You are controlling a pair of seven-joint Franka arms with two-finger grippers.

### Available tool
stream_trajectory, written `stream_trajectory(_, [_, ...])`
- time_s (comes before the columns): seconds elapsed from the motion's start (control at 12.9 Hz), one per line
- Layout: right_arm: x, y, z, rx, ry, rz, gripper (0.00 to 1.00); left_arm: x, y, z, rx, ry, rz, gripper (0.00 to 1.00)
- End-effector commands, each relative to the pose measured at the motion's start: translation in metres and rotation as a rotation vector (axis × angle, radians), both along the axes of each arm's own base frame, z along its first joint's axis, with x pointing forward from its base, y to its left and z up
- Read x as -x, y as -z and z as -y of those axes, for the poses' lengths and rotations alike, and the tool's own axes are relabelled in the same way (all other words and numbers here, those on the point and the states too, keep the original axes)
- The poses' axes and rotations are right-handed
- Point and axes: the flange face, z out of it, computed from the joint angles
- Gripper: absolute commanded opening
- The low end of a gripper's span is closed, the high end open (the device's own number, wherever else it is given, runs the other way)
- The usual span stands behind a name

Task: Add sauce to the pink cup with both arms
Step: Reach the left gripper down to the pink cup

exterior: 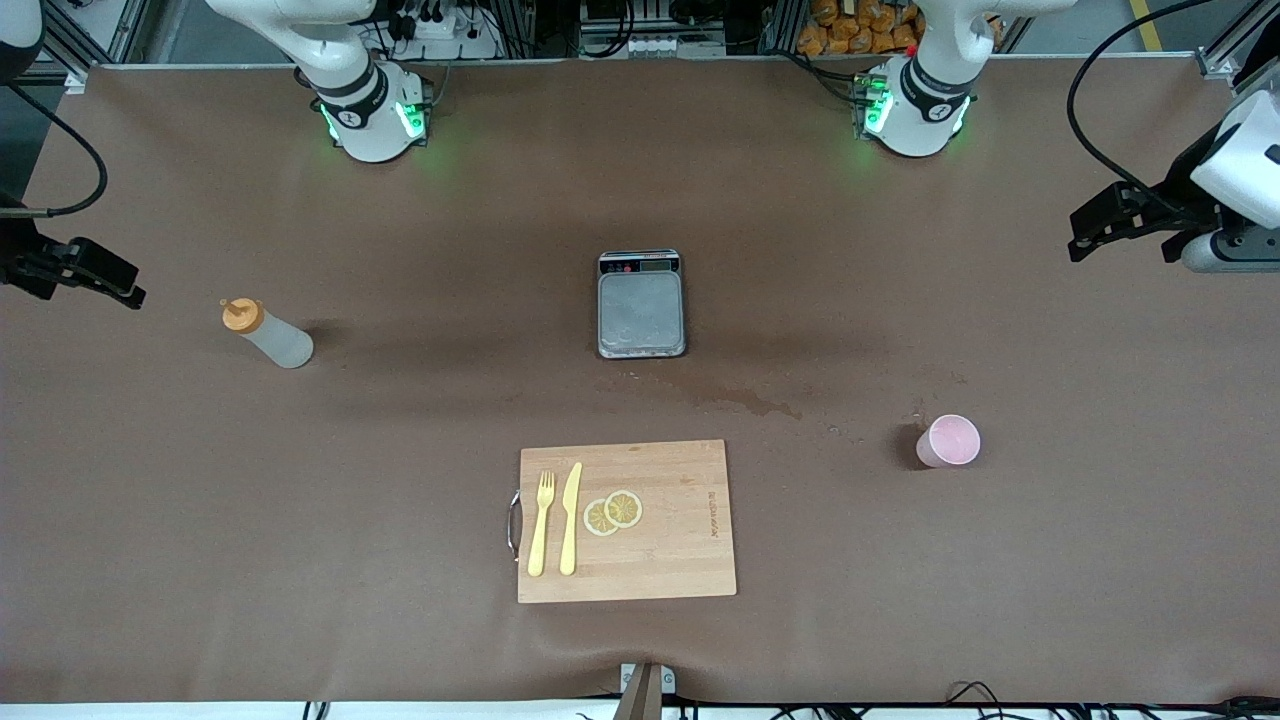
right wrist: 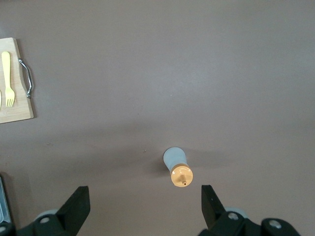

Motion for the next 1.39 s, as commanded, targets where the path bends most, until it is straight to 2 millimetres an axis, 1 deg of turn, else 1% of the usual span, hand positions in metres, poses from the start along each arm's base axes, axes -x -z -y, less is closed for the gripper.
stream_trajectory(0.0, [0.003, -0.005, 0.004, -0.012, -0.001, 0.003, 1.00, 0.003, -0.007, -0.001, -0.024, -0.012, -0.003, 1.00])
stream_trajectory(0.08, [0.003, -0.005, 0.004, -0.012, -0.001, 0.003, 1.00, 0.002, -0.005, -0.001, -0.024, -0.012, -0.006, 1.00])
stream_trajectory(0.15, [0.003, -0.005, 0.004, -0.010, -0.001, 0.006, 1.00, -0.001, 0.000, -0.002, -0.025, -0.016, -0.015, 1.00])
stream_trajectory(0.23, [0.000, -0.001, 0.004, -0.011, 0.009, 0.004, 1.00, -0.004, 0.005, 0.001, -0.025, -0.013, -0.023, 1.00])
stream_trajectory(0.31, [0.000, 0.001, 0.008, -0.011, 0.018, 0.001, 1.00, -0.007, 0.012, 0.001, -0.028, -0.004, -0.037, 1.00])
stream_trajectory(0.46, [-0.003, 0.006, 0.016, -0.011, 0.034, -0.007, 1.00, -0.031, 0.055, 0.000, -0.033, -0.008, -0.085, 1.00])
stream_trajectory(0.54, [-0.006, 0.013, 0.021, -0.010, 0.041, -0.017, 1.00, -0.044, 0.075, -0.006, -0.035, -0.028, -0.076, 1.00])
stream_trajectory(0.62, [-0.010, 0.024, 0.030, -0.011, 0.057, -0.037, 1.00, -0.058, 0.098, -0.022, -0.033, -0.058, -0.080, 1.00])
stream_trajectory(0.7, [-0.015, 0.036, 0.039, -0.005, 0.067, -0.056, 1.00, -0.070, 0.122, -0.030, -0.031, -0.072, -0.071, 1.00])
stream_trajectory(0.77, [-0.020, 0.045, 0.048, -0.001, 0.080, -0.060, 1.00, -0.079, 0.147, -0.031, -0.030, -0.072, -0.060, 1.00])
stream_trajectory(0.85, [-0.023, 0.050, 0.062, -0.001, 0.103, -0.052, 1.00, -0.087, 0.171, -0.031, -0.030, -0.070, -0.040, 1.00])
stream_trajectory(1.01, [-0.028, 0.070, 0.085, -0.006, 0.133, -0.075, 1.00, -0.100, 0.219, -0.034, -0.028, -0.075, -0.037, 1.00])
stream_trajectory(1.24, [-0.024, 0.086, 0.128, -0.031, 0.219, -0.098, 1.00, -0.120, 0.289, -0.033, -0.021, -0.078, -0.035, 1.00])
stream_trajectory(1.32, [-0.023, 0.093, 0.141, -0.072, 0.249, -0.108, 1.00, -0.123, 0.305, -0.033, -0.020, -0.080, -0.038, 1.00])
